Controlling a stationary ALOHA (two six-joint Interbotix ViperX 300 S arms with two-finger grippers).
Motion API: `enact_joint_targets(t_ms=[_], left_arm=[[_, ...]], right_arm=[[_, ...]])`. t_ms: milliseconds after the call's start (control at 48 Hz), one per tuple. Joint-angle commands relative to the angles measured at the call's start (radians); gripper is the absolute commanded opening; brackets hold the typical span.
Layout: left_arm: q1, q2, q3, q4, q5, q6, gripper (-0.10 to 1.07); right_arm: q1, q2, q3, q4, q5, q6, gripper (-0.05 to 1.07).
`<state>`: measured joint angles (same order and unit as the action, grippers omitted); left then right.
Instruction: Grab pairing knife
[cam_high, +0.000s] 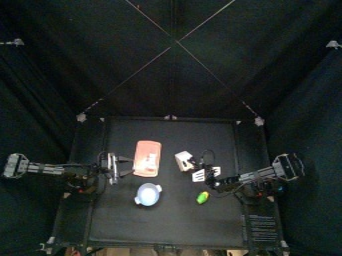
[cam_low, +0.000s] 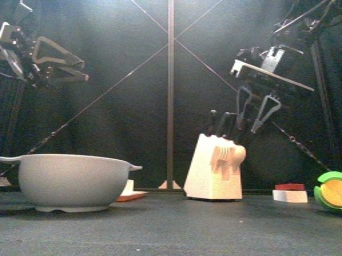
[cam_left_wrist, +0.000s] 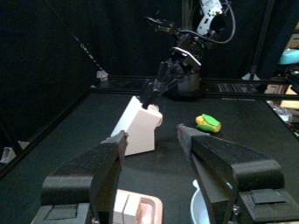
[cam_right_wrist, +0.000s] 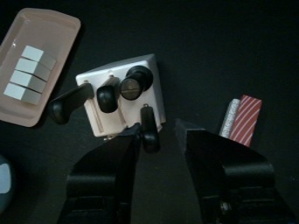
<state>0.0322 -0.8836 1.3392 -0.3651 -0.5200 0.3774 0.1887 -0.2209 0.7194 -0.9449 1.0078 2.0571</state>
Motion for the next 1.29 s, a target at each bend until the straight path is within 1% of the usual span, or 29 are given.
enact_joint_targets(t_ms=[0,458,646,1271], left_arm=[[0.003,0.003,-0.012,0.002,-0.009,0.0,0.87],[0.005,0.003,-0.012,0.0,-0.009,0.0,0.87],[0.005,0.003,-0.012,0.0,-0.009,0.0,0.87],[0.005,0.003,-0.012,-0.002,-0.009,0.0,0.87]], right_arm=[[-0.008,-0.009,-0.02,-0.011,-0.015,0.0,0.73],[-0.017,0.005,-0.028,-0.005,-0.032,0.0,0.58],[-0.018,0.005,-0.037,-0.005,-0.031,0.0,0.54],[-0.012,0.005,-0.058,-0.011,-0.023,-0.003,0.54]])
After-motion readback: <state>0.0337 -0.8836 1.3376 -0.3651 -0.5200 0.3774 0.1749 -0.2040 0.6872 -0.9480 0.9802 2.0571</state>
